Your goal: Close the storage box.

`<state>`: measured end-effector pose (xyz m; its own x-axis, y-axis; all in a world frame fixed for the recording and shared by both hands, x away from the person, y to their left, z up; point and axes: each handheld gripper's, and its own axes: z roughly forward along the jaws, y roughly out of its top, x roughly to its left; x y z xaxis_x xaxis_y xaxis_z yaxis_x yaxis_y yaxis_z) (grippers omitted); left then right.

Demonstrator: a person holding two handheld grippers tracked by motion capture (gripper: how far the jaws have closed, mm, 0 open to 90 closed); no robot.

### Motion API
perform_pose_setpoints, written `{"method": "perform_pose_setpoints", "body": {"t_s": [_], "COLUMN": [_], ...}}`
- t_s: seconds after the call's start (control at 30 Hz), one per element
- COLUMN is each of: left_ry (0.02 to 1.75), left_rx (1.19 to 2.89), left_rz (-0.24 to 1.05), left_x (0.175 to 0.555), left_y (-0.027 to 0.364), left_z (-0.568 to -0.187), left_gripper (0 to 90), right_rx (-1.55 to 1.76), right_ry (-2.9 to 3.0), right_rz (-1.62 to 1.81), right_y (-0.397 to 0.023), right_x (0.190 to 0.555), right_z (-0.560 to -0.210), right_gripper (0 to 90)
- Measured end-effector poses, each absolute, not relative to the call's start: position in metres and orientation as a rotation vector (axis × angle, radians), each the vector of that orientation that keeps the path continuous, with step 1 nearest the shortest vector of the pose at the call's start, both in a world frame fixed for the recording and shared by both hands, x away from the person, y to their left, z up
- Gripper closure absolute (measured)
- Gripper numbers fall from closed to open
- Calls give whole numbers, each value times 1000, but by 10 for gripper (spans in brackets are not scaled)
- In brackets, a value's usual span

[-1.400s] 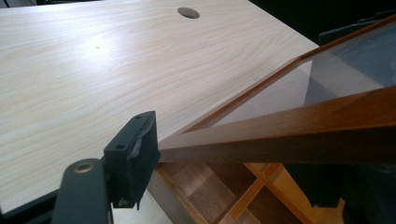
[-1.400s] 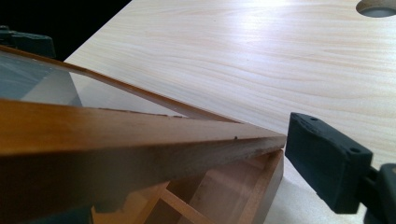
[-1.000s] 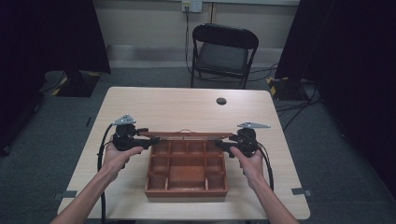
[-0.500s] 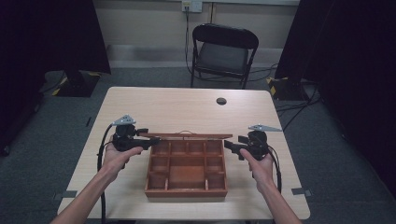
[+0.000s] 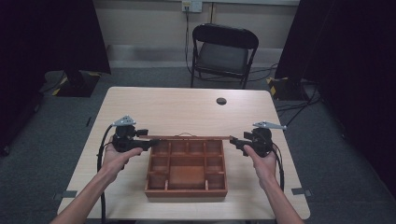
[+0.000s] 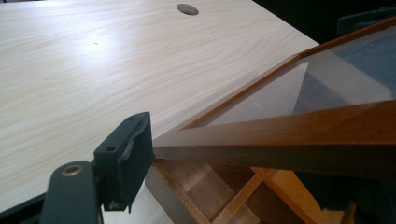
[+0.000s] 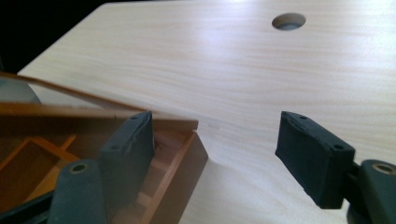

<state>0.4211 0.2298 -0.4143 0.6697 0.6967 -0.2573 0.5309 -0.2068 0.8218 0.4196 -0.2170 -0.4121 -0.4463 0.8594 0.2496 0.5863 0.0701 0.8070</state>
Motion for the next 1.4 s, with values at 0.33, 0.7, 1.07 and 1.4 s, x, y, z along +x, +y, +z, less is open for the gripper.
{"method": "perform_pose_setpoints", "body": {"t_s": [0.33, 0.7, 1.07, 1.4], "left_ry": [954, 939, 916, 922], "left_rx": [1901, 1898, 1886, 1887], "left_rz": [229, 239, 230, 232], "left_x": [413, 402, 395, 394], "left_y": [229, 228, 229, 231], "left_z": [-413, -411, -413, -416], "left_gripper": [226, 214, 188, 185], "right_rx": [1362, 1212, 991, 911], "right_ry": [2090, 2197, 2392, 2549], "right_rz": [1474, 1549, 1643, 1608], "right_y": [-211, -186, -141, -117], "right_x": [419, 419, 407, 398], "right_z": [-384, -347, -323, -320], "right_gripper": [322, 369, 480, 652]}}
